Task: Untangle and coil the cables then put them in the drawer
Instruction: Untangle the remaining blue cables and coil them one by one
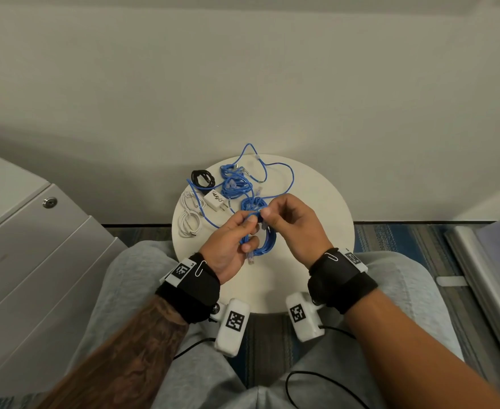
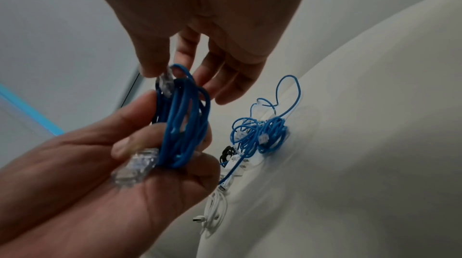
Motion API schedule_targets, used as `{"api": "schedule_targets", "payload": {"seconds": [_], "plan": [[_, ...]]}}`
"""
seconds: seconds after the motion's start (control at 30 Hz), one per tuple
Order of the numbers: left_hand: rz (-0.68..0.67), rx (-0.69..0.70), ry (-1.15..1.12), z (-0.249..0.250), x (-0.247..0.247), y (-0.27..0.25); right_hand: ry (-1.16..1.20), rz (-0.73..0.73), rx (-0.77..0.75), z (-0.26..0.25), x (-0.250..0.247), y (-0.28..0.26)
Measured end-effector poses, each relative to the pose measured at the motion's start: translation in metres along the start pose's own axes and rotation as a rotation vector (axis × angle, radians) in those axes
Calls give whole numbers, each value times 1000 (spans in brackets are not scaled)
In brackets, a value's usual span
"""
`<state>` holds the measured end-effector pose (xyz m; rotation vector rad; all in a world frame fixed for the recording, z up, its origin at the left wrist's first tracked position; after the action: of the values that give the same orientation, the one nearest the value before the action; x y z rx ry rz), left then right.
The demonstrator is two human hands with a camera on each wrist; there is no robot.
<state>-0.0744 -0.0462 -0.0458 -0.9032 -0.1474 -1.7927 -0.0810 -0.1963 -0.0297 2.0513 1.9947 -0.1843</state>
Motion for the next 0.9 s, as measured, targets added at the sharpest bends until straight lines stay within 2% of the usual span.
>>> {"api": "schedule_targets", "payload": {"seconds": [0.13, 0.23, 0.37, 0.5, 0.6, 0.73, 0.9], "plan": [[-56, -18, 16, -2, 4, -1, -26, 47, -24, -1, -4, 2], [-91, 74, 170, -3, 6, -2, -34, 74, -41, 0, -7, 2], [-26, 168, 283, -7, 4, -1, -37, 104, -43, 0, -3, -1], [48, 182, 264, -4, -3, 0, -49, -29, -24, 1, -9, 2], [25, 171, 272, -3, -5, -2, -70, -67, -33, 2, -10, 2], [-44, 144, 253, -3, -1, -2, -26, -26, -28, 2, -10, 1], [-8, 167, 279, -6, 1, 1, -131, 76, -75, -1, -4, -4]]}}
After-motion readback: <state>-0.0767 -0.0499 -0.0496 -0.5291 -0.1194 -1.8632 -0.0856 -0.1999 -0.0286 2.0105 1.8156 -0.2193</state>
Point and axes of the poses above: each hand's wrist, its own y-axis towards the middle knuckle, its own x-axis out of the palm, z = x × y, the point moved 2 cm from there along y, towards the middle knuckle, and after that the axes turned 8 degrees about -y, right-handed, at the moved point
